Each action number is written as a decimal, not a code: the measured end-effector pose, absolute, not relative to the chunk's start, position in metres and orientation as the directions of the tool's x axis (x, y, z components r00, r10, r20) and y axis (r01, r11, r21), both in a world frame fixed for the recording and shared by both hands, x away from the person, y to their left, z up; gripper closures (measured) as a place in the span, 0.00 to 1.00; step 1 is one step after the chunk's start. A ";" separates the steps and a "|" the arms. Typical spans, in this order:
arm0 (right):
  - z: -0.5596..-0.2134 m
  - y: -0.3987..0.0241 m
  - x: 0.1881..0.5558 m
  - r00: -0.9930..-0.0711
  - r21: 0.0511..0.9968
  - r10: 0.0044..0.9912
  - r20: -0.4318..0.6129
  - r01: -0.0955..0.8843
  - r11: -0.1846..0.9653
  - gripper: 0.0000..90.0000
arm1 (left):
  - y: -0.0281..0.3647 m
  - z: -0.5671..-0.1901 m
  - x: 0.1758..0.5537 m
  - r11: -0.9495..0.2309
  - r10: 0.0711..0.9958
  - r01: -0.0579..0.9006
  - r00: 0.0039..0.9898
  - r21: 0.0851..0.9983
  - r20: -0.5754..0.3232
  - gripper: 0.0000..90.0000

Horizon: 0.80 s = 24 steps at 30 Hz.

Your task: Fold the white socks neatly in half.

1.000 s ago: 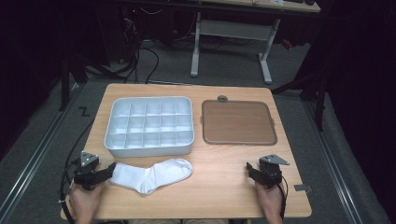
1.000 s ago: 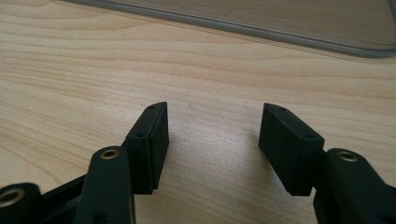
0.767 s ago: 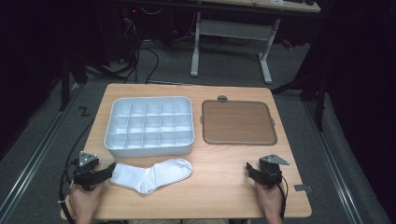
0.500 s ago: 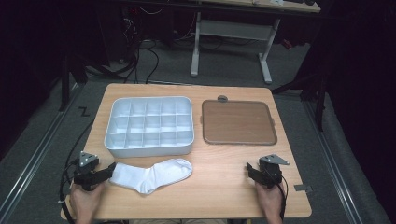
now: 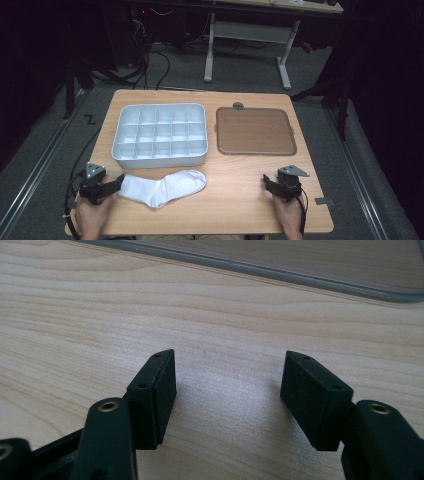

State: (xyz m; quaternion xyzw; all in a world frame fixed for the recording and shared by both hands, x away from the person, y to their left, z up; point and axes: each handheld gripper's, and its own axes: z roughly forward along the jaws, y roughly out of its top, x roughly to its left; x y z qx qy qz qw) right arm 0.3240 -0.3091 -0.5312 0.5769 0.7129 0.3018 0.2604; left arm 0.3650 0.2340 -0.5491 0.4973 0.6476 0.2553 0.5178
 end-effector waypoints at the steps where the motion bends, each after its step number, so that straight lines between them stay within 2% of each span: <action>1: -0.531 -0.309 0.324 -0.199 0.731 0.980 -0.023 0.665 0.152 0.44 | 0.233 -0.549 0.365 0.370 0.911 0.380 0.031 0.848 -0.412 0.33; 24: -0.531 -0.310 0.324 -0.200 0.733 0.980 -0.024 0.663 0.153 0.46 | 0.233 -0.549 0.364 0.358 0.915 0.381 0.038 0.852 -0.401 0.34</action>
